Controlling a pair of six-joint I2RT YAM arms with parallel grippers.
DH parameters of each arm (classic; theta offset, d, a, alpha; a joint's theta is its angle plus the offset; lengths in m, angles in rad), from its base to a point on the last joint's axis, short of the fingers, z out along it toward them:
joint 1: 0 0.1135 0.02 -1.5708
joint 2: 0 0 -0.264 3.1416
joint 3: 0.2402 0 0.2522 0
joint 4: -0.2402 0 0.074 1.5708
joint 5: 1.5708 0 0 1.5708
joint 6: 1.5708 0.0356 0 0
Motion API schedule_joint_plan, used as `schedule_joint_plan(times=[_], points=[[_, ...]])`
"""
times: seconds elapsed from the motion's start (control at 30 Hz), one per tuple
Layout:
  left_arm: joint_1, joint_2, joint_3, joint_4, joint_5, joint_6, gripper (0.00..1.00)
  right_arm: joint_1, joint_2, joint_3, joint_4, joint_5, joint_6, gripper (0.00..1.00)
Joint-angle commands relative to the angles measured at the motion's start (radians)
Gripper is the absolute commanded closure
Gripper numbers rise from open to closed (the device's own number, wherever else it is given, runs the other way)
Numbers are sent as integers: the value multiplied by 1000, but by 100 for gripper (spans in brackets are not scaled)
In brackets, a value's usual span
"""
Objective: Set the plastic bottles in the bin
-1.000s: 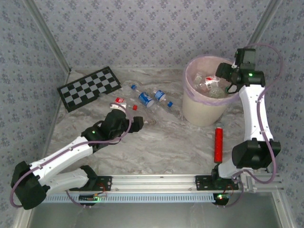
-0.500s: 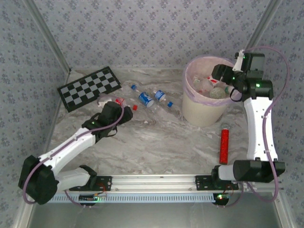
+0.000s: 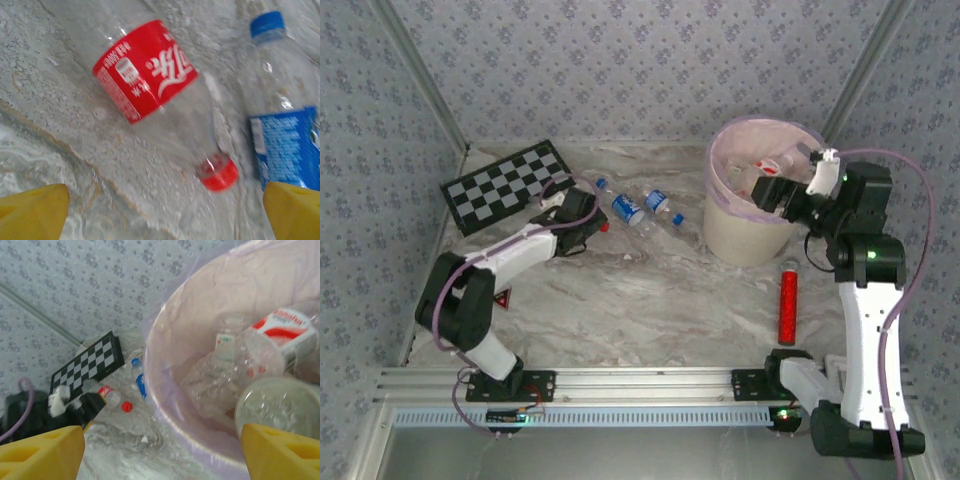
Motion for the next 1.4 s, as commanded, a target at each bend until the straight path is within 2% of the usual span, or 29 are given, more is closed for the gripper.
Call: schedule_joint_plan(times=[0.0, 0.23, 0.43, 0.57, 0.63, 0.7, 0.8, 0.9, 0.97, 1.0, 1.03, 1.07, 1.1, 1.13, 1.27, 1.37], points=[[25, 72, 55, 27, -3, -47, 1, 5, -40, -39, -7, -72, 7, 17], [37, 181, 87, 48, 13, -100, 15, 2, -87, -47, -93, -67, -36, 16], [38, 198, 97, 19, -2, -120, 36, -9, -100, -62, -127, -63, -68, 15], [21, 121, 77, -25, -66, -82, 48, -12, -116, -72, -126, -62, -73, 15], [-1, 59, 56, -40, -113, -36, 56, -11, -133, -92, -82, -43, -71, 15], [-23, 0, 29, -39, -138, 15, 62, -3, -139, -125, -19, -85, -9, 15], [-63, -83, -16, -59, -173, 68, 64, 57, -132, -187, 119, -141, 79, 16], [-107, -161, -50, -111, -232, 103, 67, 172, -105, -171, 148, -33, 77, 16], [-112, -204, -72, -127, -259, 130, 64, 236, -80, -129, 123, 49, 50, 16], [-100, -223, -88, -103, -252, 177, 55, 264, -70, -118, 114, 80, 40, 16], [-73, -228, -92, -74, -211, 244, 38, 280, -61, -114, 109, 100, 36, 16], [-38, -224, -87, -48, -146, 316, 28, 288, -56, -111, 106, 110, 36, 16], [3, -210, -70, -23, -66, 403, 17, 291, -51, -110, 100, 121, 41, 16], [36, -190, -47, -11, -15, 481, 12, 292, -50, -113, 96, 130, 46, 16], [105, -78, 46, 12, 113, 786, 1, 293, -75, -126, 65, 189, 55, 16], [137, 11, 110, -5, 152, 964, 1, 291, -109, -129, 24, 233, 54, 16]])
